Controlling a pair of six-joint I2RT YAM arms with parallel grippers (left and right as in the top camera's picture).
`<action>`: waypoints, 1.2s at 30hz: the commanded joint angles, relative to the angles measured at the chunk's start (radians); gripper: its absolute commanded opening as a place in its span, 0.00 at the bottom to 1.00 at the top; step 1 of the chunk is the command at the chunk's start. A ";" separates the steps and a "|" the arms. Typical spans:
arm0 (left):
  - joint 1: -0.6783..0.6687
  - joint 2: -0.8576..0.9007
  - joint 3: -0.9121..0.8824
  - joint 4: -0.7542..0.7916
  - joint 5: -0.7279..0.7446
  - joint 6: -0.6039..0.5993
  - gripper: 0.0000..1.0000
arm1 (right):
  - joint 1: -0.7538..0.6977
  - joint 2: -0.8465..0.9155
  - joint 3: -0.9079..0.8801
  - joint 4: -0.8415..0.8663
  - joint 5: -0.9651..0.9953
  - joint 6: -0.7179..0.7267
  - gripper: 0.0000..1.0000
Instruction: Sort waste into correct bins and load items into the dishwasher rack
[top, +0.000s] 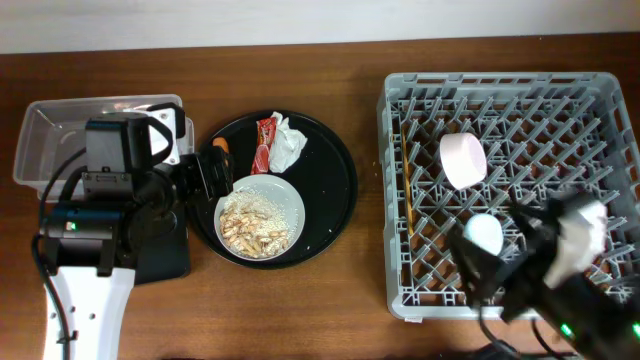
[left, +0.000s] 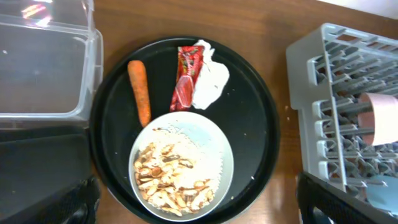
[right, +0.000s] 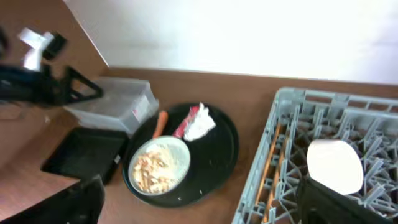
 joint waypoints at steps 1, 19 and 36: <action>0.003 0.002 0.006 0.002 0.031 -0.003 0.99 | -0.001 -0.045 0.005 -0.001 0.023 -0.010 0.98; 0.003 0.002 0.006 0.001 0.031 -0.003 0.99 | -0.330 -0.389 -0.891 0.620 -0.109 -0.280 0.98; 0.003 0.002 0.006 0.001 0.031 -0.003 0.99 | -0.335 -0.666 -1.395 1.016 -0.112 -0.279 0.98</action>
